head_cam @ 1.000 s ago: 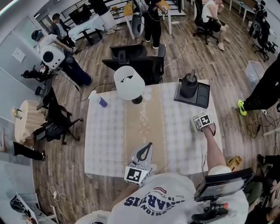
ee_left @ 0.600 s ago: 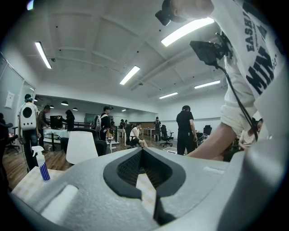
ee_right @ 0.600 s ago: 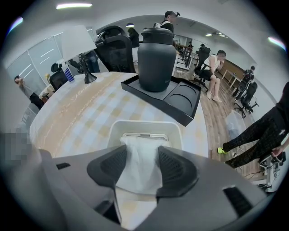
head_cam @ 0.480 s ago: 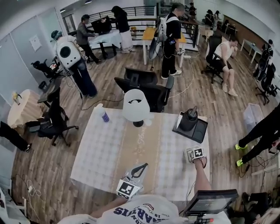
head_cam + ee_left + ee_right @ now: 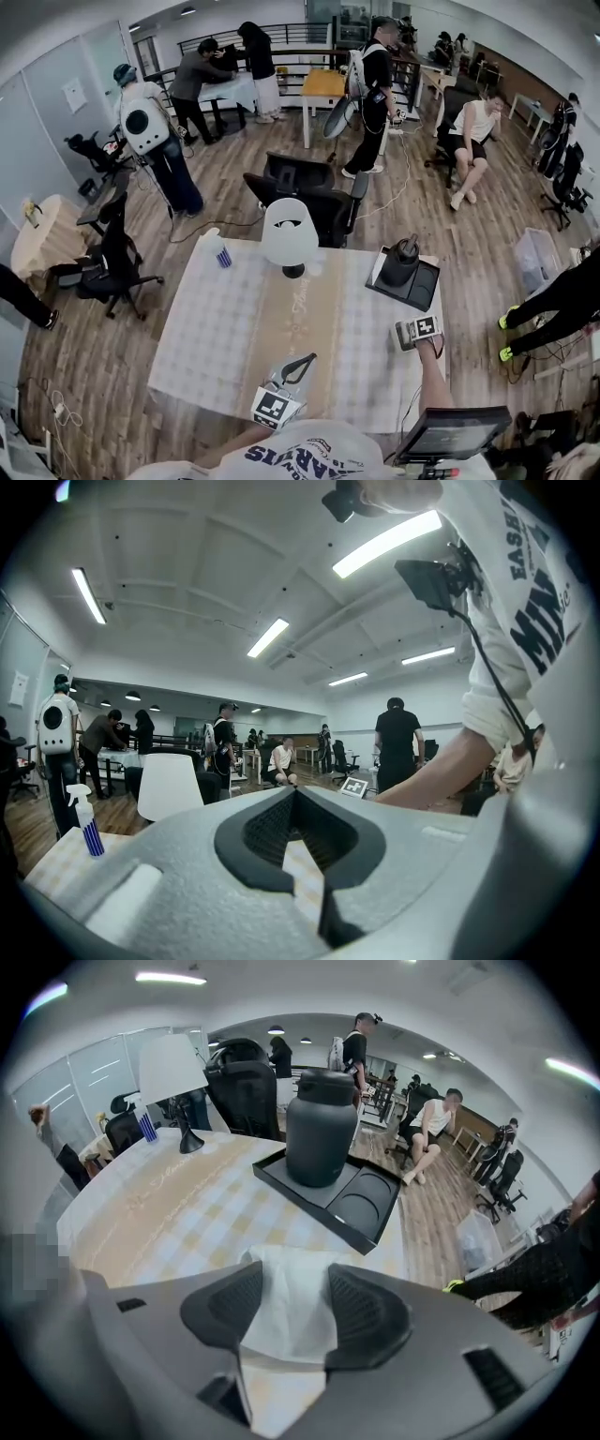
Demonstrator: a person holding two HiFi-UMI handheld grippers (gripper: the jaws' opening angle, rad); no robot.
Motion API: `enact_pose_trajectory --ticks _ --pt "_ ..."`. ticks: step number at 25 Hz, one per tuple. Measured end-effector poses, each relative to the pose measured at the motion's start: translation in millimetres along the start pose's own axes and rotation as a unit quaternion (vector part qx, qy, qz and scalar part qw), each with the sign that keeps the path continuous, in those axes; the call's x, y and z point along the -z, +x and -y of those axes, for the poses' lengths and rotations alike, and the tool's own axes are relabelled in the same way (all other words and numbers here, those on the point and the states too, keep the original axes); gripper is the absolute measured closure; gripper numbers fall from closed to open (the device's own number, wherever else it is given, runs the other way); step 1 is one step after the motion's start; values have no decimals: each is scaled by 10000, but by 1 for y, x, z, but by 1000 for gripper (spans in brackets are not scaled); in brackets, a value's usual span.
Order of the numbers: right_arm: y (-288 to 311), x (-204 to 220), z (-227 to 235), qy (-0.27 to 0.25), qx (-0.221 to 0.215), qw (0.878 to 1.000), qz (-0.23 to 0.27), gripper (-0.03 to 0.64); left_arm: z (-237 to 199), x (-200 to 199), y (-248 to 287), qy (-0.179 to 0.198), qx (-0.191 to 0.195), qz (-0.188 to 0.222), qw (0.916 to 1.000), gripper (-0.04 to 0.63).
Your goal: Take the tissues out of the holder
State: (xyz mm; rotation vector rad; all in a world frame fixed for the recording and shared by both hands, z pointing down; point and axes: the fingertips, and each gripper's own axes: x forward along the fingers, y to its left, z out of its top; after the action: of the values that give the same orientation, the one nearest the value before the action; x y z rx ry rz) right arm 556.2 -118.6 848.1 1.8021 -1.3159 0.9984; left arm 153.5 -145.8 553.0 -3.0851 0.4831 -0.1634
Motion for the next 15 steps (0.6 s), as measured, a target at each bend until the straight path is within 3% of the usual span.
enact_pose_trajectory --ticks 6,15 --pt "-41 -36 6 -399 209 9982 391 399 1 6 -5 -43 -38 -24 10000 592" --pt "-137 -130 -21 -904 305 9863 1343 399 -4 7 -13 -62 -73 19 10000 592"
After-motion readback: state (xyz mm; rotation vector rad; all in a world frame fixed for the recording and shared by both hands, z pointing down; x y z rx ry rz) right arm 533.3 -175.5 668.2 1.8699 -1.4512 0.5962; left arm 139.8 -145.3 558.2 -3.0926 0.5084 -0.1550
